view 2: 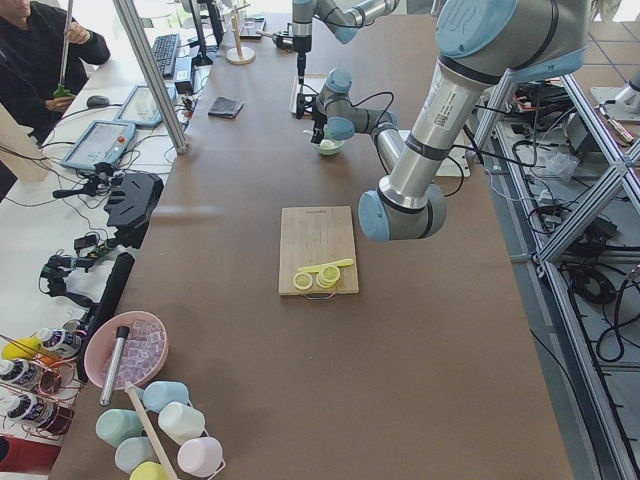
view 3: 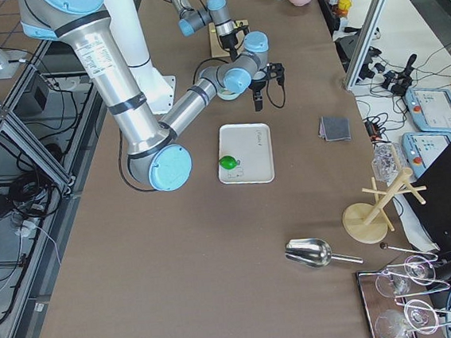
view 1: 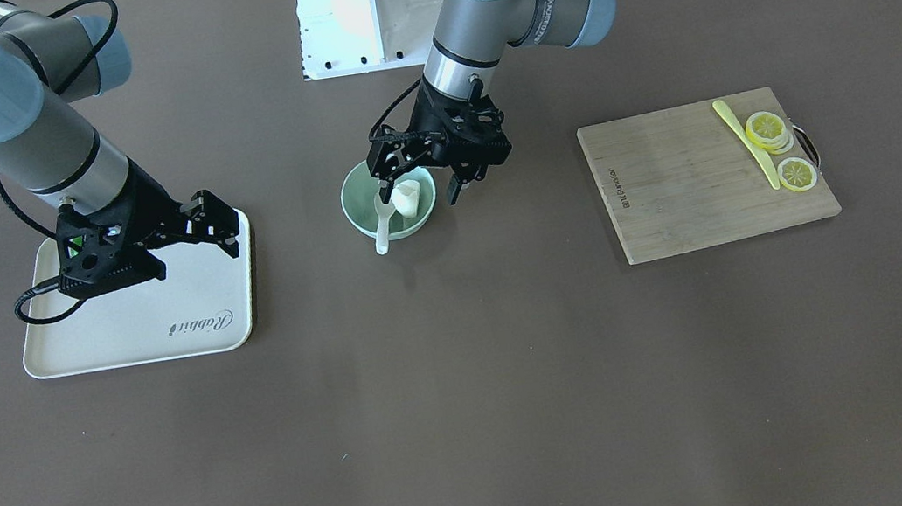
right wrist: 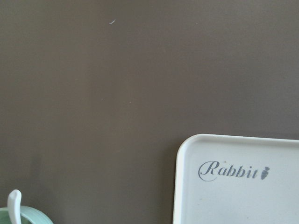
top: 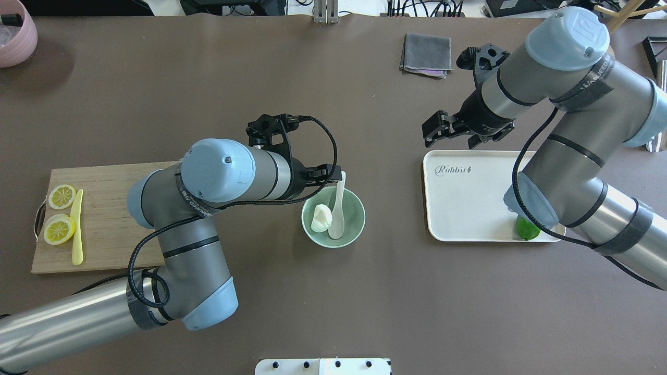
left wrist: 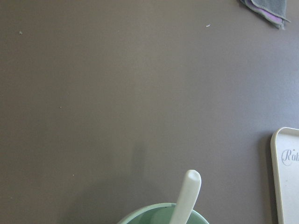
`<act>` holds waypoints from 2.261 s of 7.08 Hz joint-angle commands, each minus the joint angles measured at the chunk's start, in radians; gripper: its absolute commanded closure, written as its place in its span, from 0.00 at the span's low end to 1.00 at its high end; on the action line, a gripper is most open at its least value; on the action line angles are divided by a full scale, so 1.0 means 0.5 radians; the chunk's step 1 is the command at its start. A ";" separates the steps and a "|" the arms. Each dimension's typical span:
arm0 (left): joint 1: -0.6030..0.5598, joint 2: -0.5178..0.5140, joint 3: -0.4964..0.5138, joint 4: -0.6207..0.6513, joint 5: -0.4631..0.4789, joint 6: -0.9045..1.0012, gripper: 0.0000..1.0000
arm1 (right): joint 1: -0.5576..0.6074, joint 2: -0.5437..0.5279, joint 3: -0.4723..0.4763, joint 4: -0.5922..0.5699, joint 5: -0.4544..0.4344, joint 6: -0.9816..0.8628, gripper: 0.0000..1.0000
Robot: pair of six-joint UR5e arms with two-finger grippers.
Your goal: Put spoon and bun in bowl
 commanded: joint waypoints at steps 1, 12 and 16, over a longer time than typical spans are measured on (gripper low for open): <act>-0.176 0.313 -0.438 0.404 -0.007 0.561 0.02 | 0.172 -0.104 -0.008 -0.128 0.054 -0.493 0.00; -2.082 1.306 -0.150 0.443 -0.973 2.387 0.02 | 1.096 -0.748 -0.293 -0.248 0.303 -1.572 0.00; -2.119 1.297 -0.150 0.664 -1.142 2.378 0.02 | 1.195 -0.792 -0.296 -0.273 0.214 -1.551 0.00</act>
